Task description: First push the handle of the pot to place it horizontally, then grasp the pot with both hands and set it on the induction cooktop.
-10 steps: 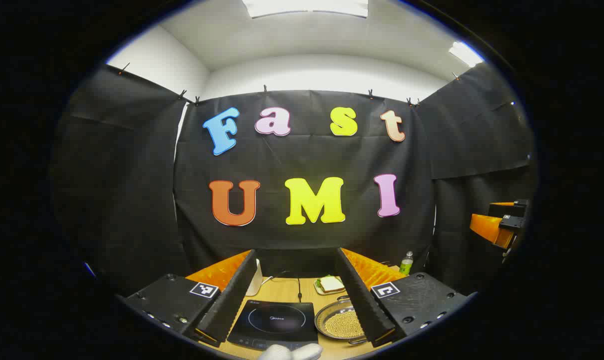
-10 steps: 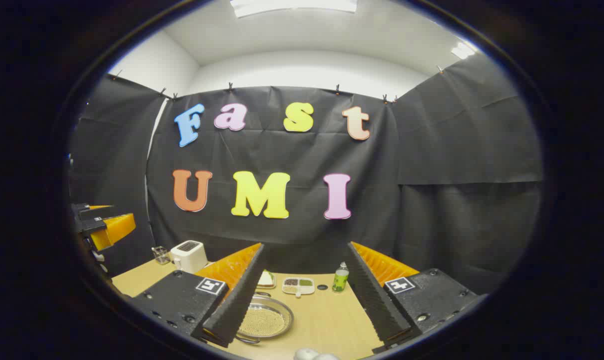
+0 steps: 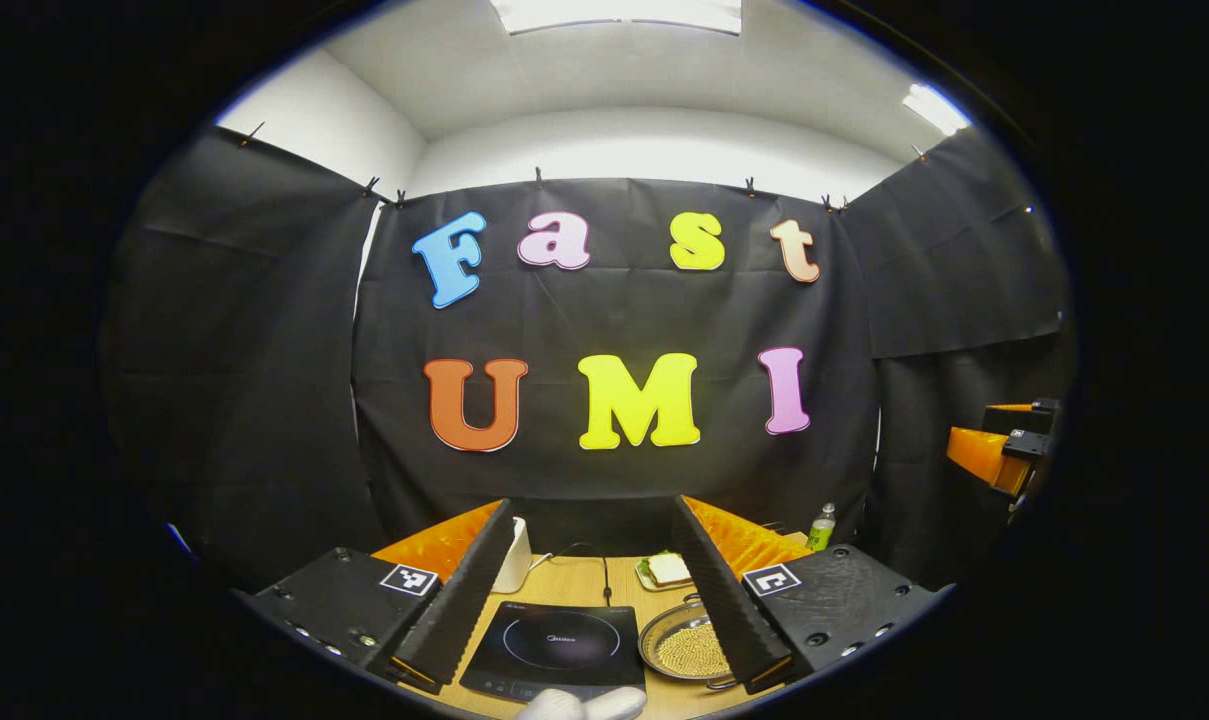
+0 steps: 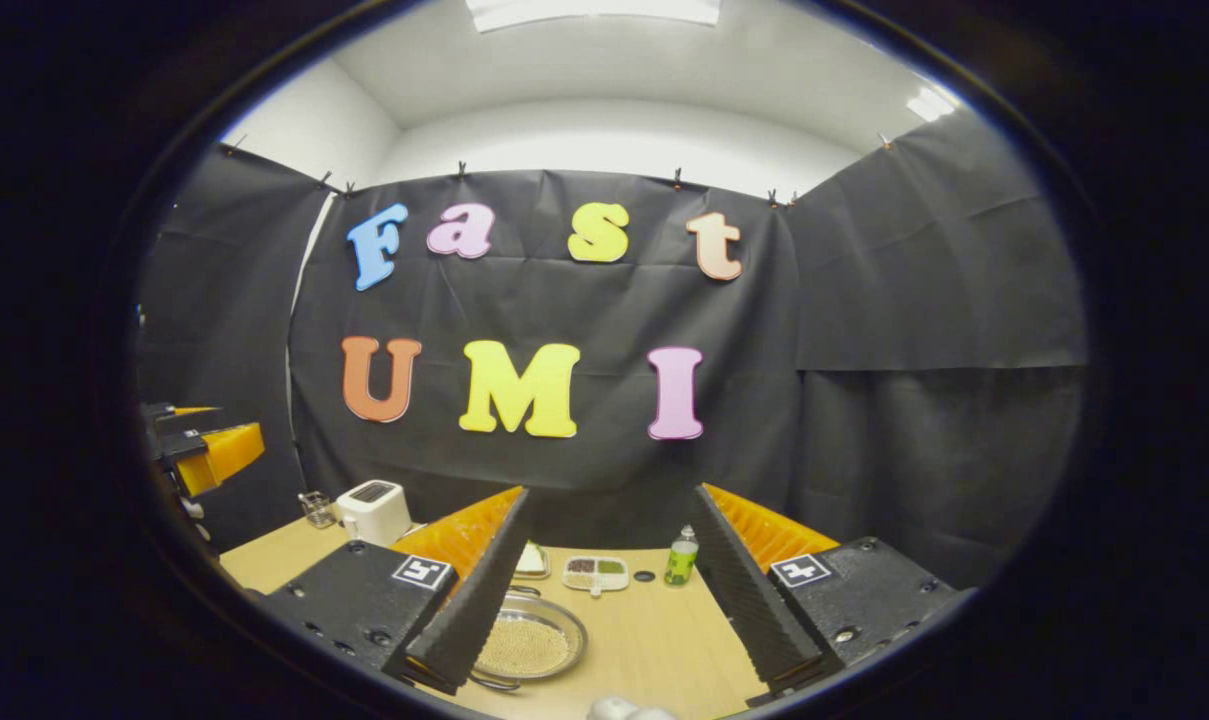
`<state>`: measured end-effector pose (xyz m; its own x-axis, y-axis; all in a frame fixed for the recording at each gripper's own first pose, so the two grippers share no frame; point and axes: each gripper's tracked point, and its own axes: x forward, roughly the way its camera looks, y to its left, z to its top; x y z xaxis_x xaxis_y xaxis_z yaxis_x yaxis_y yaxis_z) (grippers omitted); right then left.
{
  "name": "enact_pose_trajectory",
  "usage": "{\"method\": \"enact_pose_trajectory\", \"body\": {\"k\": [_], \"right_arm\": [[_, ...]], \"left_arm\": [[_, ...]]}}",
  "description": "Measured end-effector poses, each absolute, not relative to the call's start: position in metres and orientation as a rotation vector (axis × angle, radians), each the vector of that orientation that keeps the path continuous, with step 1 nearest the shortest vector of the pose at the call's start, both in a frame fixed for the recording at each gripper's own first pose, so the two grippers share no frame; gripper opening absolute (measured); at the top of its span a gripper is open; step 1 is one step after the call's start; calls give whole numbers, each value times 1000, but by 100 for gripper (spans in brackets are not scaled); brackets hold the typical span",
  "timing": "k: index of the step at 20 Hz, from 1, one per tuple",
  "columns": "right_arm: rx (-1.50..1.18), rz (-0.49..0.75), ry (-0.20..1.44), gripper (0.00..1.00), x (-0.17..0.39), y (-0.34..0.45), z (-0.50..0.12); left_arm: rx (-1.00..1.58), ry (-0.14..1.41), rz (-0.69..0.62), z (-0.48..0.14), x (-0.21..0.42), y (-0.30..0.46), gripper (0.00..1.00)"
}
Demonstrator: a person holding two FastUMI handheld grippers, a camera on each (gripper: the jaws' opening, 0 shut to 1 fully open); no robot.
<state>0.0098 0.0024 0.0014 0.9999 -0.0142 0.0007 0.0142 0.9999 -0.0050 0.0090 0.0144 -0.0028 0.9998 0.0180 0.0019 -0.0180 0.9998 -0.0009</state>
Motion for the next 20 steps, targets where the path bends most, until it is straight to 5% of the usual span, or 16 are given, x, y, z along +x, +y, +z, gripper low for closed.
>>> {"method": "enact_pose_trajectory", "body": {"k": [10,12,14,15,17,20], "right_arm": [[-4,25,33,96,19,18,-9],[-8,57,36,81,18,29,-9],[-18,103,60,51,20,40,-16],[-18,118,73,25,21,41,-21],[14,203,117,4,23,59,-30],[8,245,177,4,23,72,-47]], "left_arm": [[-1,8,26,-13,14,21,95],[3,8,28,-13,15,22,95],[3,7,27,-14,14,23,95],[4,7,29,-15,13,24,95],[0,9,32,-16,13,26,95],[-1,10,37,-17,11,30,95]]}}
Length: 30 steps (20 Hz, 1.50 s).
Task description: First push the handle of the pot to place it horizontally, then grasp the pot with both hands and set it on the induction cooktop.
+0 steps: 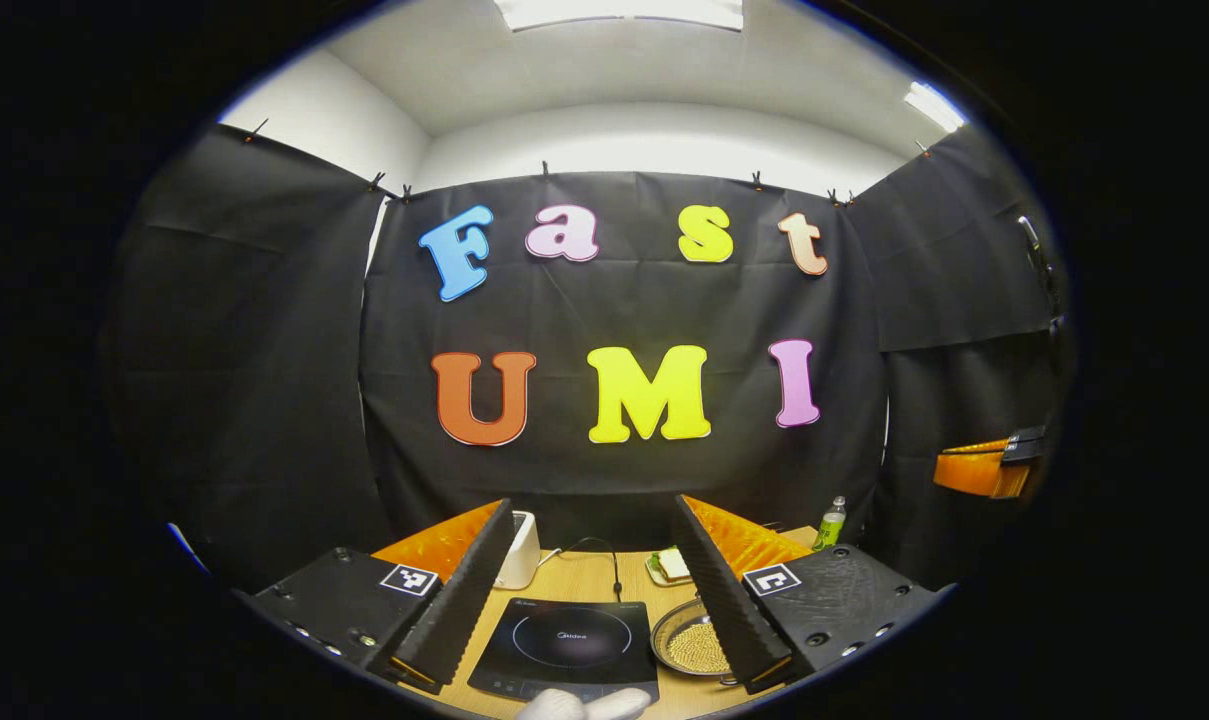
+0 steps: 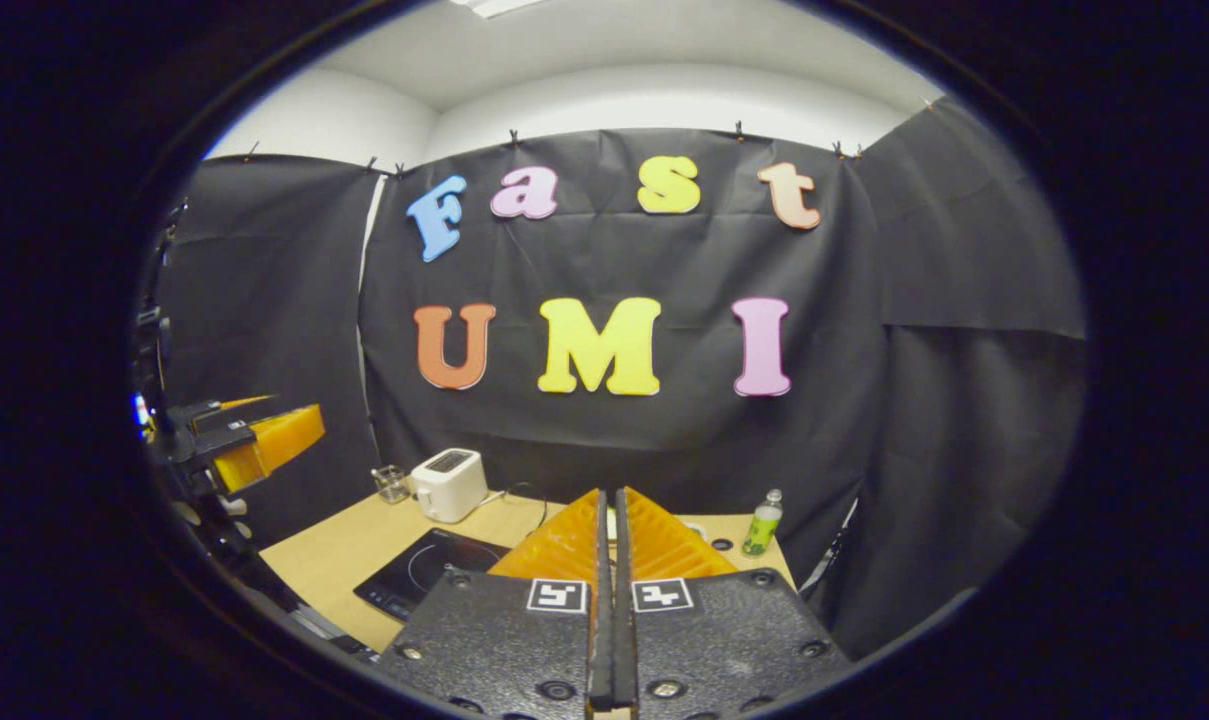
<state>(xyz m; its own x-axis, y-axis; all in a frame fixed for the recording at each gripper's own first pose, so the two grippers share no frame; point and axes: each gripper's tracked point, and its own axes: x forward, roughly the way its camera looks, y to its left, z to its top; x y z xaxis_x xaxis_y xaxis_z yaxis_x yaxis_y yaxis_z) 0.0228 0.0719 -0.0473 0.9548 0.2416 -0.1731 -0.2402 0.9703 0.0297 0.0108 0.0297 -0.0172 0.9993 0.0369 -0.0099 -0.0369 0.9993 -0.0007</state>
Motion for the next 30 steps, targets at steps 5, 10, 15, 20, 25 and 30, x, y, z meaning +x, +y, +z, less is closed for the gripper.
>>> {"method": "enact_pose_trajectory", "body": {"k": [5,10,15,20,25,30], "right_arm": [[23,331,271,4,28,106,-85],[5,406,374,4,34,138,-136],[-35,465,507,3,34,164,-205],[-50,487,643,4,30,177,-273],[-55,513,773,4,24,189,-332],[-69,528,893,4,15,200,-386]], "left_arm": [[-4,15,60,-21,6,39,95],[-9,30,85,-28,-1,46,95],[-2,26,109,-33,-5,51,95],[-15,45,130,-47,-7,53,95],[-30,80,143,-63,-7,53,95],[-38,96,156,-73,-5,59,95]]}}
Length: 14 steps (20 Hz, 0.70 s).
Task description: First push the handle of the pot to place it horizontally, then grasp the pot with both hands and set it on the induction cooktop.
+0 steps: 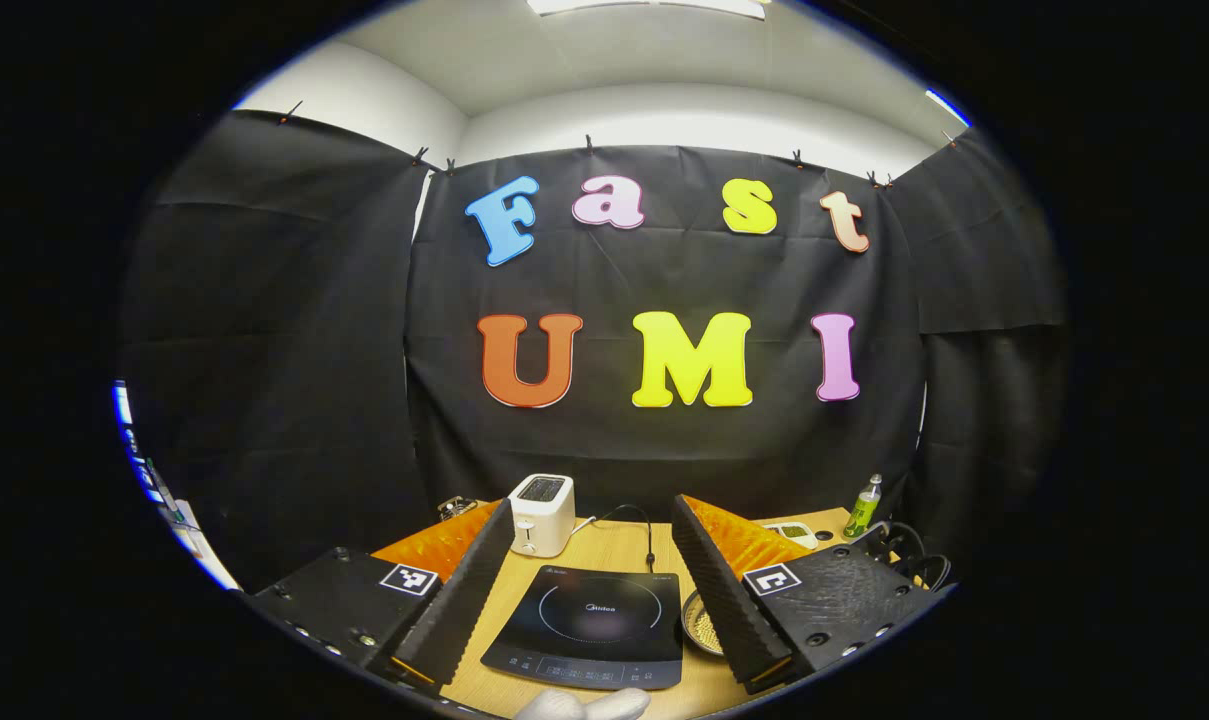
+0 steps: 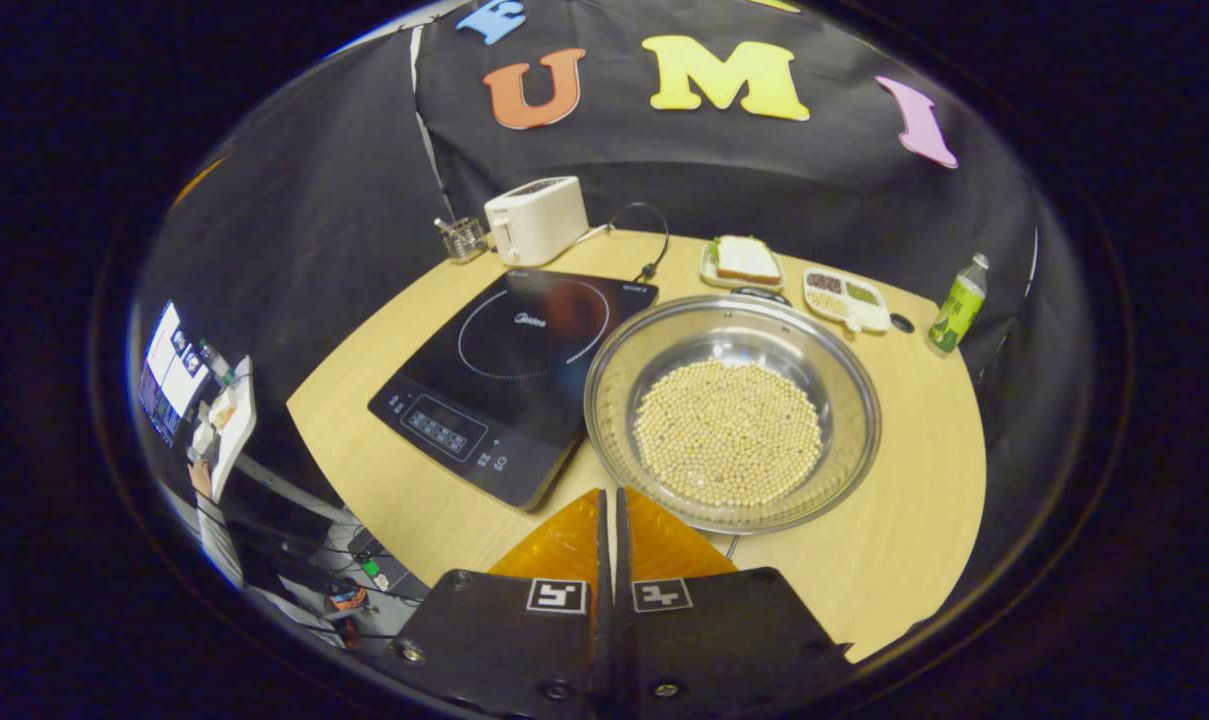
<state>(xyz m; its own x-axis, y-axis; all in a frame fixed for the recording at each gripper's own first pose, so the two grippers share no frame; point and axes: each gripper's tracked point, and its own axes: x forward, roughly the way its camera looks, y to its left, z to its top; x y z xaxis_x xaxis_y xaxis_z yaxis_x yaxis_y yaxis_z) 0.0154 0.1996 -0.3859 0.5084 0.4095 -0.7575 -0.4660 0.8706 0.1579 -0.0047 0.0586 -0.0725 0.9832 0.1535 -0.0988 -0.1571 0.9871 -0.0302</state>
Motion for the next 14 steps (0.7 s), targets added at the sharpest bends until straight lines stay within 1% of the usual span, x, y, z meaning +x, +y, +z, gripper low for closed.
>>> {"method": "enact_pose_trajectory", "body": {"k": [1,2,3,8,10,11,12,14], "right_arm": [[-71,532,912,0,14,202,-396],[-77,534,931,0,14,204,-405],[-84,534,946,3,13,205,-414],[-73,542,994,4,14,212,-438],[-60,542,1008,4,15,214,-440],[-61,541,1007,0,15,215,-441],[-64,543,1005,4,15,215,-441],[-60,538,1009,4,15,213,-443]], "left_arm": [[-40,101,162,-74,-4,62,95],[-43,105,167,-76,-3,63,95],[-46,108,172,-76,-1,67,95],[-40,120,190,-81,3,75,95],[-40,128,189,-82,5,75,95],[-41,128,186,-82,6,74,95],[-40,127,185,-80,7,74,95],[-37,125,181,-81,9,74,95]]}}
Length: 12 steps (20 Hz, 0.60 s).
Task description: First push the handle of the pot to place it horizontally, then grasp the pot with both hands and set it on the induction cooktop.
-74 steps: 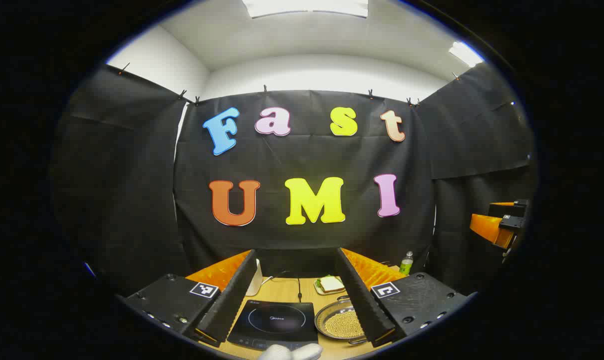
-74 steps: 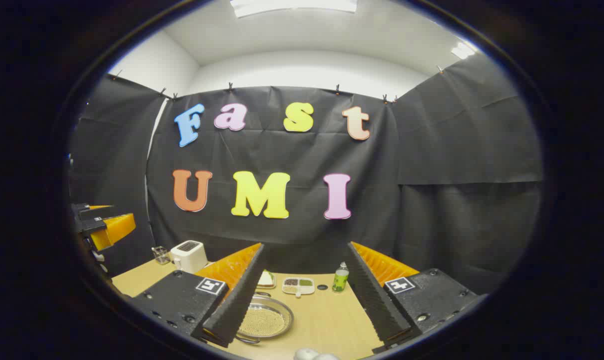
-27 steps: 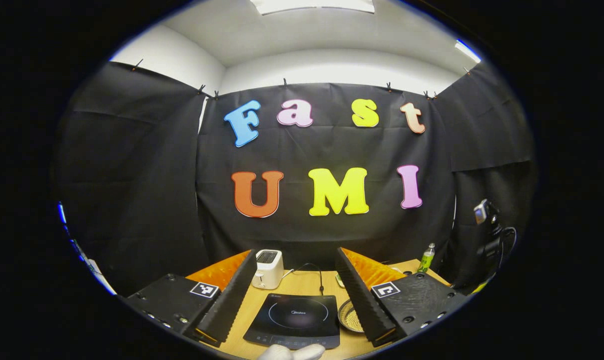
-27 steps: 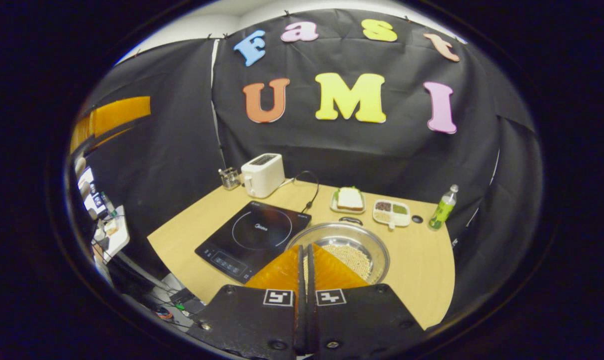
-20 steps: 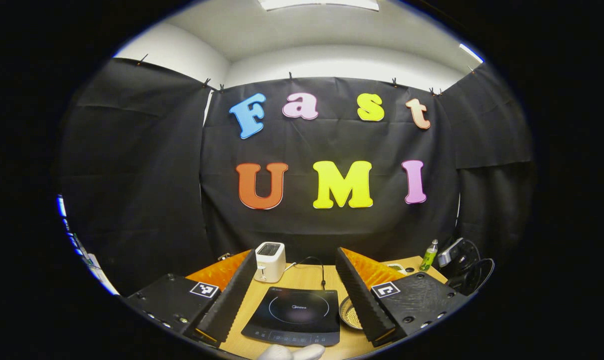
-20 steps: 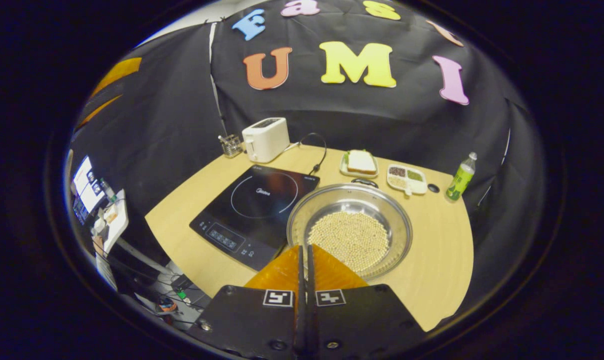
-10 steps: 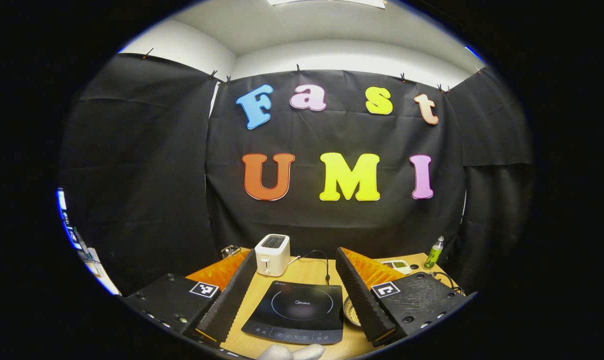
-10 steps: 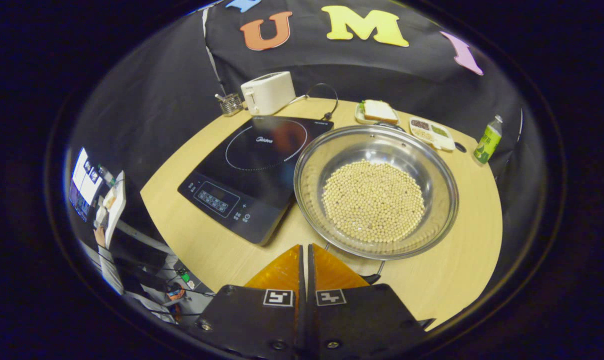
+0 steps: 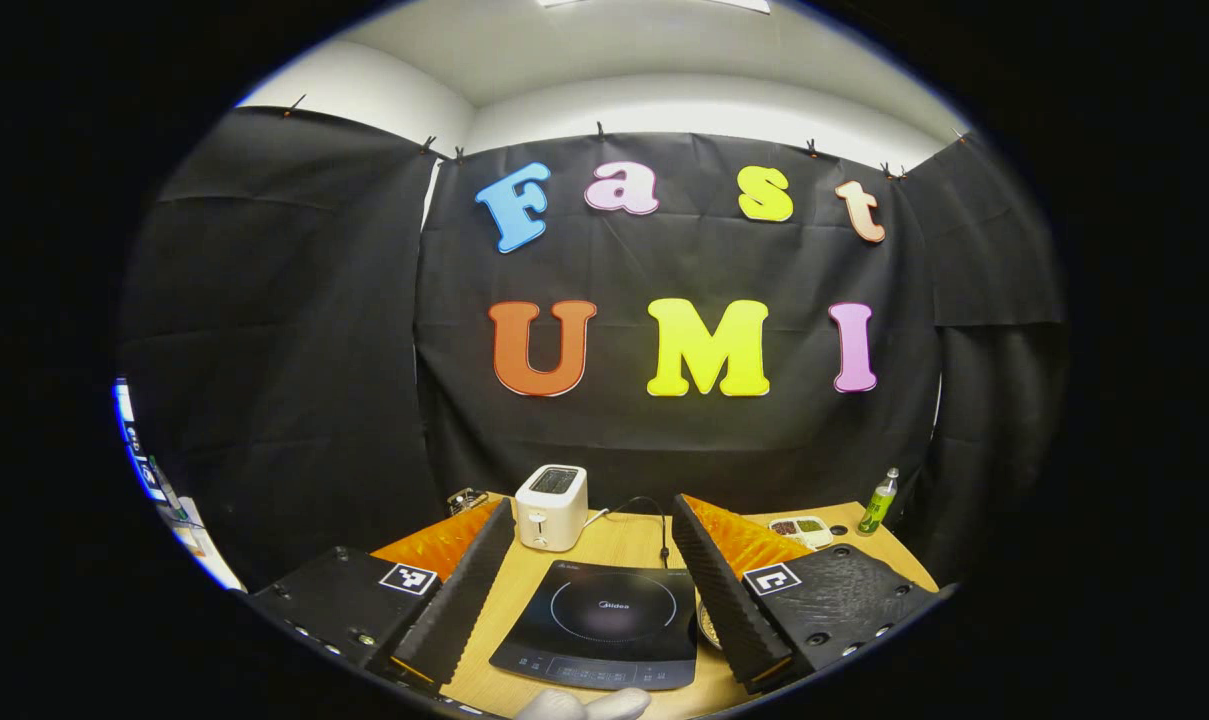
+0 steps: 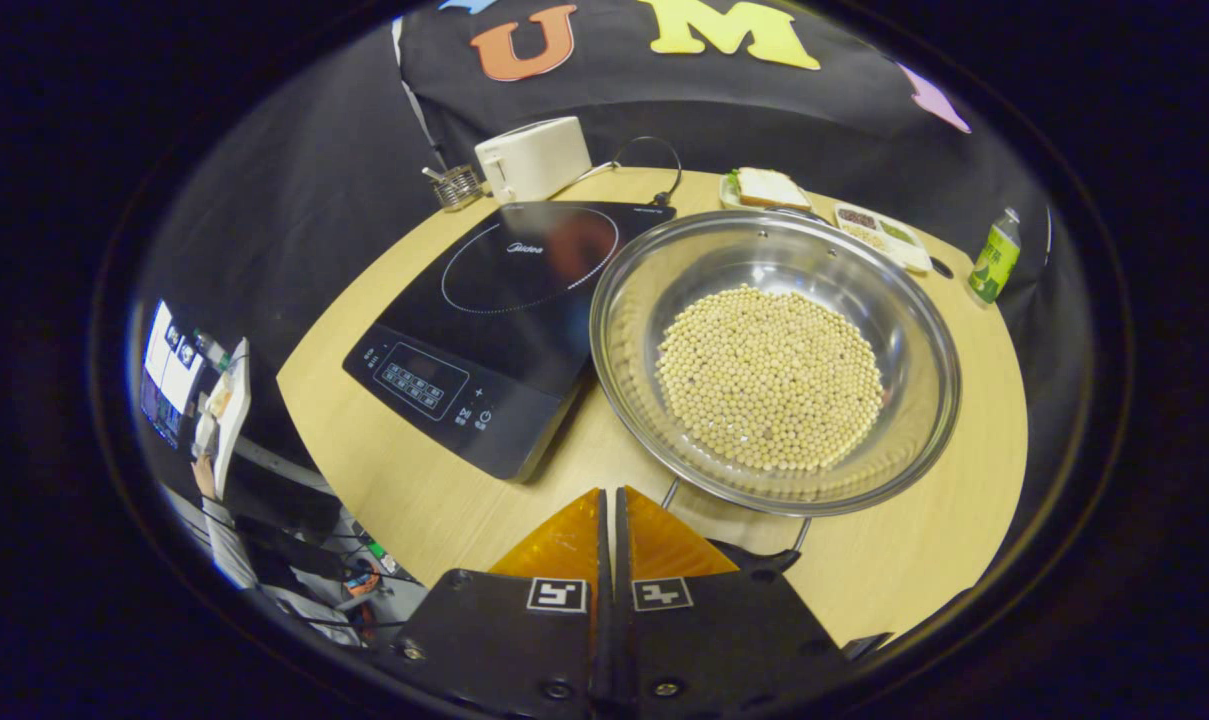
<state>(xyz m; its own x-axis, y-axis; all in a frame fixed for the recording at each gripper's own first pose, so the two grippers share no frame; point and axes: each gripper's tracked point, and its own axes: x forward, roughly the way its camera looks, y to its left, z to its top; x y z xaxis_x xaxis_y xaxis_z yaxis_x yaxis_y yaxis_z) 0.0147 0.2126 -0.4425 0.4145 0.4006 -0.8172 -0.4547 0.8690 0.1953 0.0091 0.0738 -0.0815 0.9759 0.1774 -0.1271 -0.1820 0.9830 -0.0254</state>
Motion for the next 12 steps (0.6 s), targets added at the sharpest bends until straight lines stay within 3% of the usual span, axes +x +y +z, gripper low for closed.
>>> {"method": "enact_pose_trajectory", "body": {"k": [12], "right_arm": [[-3,411,1056,4,28,161,-458]], "left_arm": [[-45,131,144,-87,22,65,95]]}}
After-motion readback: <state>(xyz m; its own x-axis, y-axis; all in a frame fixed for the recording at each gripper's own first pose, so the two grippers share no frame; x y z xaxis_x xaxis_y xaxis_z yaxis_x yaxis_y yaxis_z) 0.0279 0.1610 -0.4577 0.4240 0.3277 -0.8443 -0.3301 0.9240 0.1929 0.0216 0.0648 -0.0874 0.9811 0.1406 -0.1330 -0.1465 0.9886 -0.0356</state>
